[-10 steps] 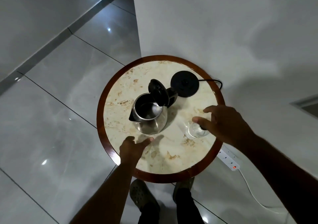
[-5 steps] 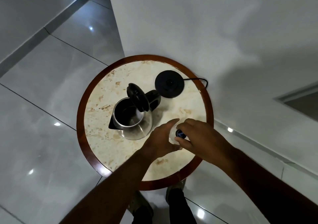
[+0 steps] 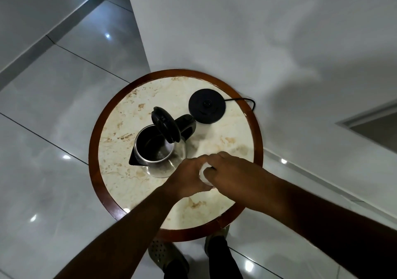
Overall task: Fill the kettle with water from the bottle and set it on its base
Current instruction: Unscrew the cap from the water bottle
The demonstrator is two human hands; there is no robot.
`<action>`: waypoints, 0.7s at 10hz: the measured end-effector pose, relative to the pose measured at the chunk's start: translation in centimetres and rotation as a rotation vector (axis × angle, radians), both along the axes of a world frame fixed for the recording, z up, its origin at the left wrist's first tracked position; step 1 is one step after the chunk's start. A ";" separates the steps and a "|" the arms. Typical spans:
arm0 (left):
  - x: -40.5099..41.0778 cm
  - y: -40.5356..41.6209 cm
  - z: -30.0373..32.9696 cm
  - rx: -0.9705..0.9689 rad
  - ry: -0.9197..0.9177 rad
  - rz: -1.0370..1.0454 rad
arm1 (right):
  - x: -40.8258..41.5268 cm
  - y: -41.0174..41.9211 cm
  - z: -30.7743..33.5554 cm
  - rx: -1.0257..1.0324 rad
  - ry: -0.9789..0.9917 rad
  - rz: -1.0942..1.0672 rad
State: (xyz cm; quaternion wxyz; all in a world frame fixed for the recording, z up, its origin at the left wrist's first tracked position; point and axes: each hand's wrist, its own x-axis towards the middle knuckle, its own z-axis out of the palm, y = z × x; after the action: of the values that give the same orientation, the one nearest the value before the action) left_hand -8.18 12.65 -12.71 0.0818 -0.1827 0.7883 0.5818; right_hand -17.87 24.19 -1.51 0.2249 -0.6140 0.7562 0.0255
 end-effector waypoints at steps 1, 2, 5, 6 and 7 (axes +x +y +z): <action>0.1 0.1 0.0 -0.012 0.009 -0.006 | -0.5 0.2 2.0 0.033 -0.002 0.201; 0.2 0.2 0.1 0.000 0.015 -0.017 | -1.2 1.4 2.8 -0.022 0.003 0.242; 0.2 0.1 0.1 -0.041 0.043 -0.047 | 0.6 0.2 1.0 -0.014 0.163 0.018; 0.2 -0.1 0.1 -0.067 0.034 -0.080 | 1.2 0.2 1.4 -0.116 0.093 -0.104; 0.4 -0.2 -0.1 -0.052 0.039 -0.075 | 0.3 0.8 2.1 -0.132 -0.091 -0.033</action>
State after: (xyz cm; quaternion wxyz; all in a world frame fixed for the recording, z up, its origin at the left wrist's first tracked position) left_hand -7.82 12.45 -12.79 0.0834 -0.1440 0.8110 0.5609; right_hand -17.59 24.98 0.61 0.2184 -0.6153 0.7553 -0.0561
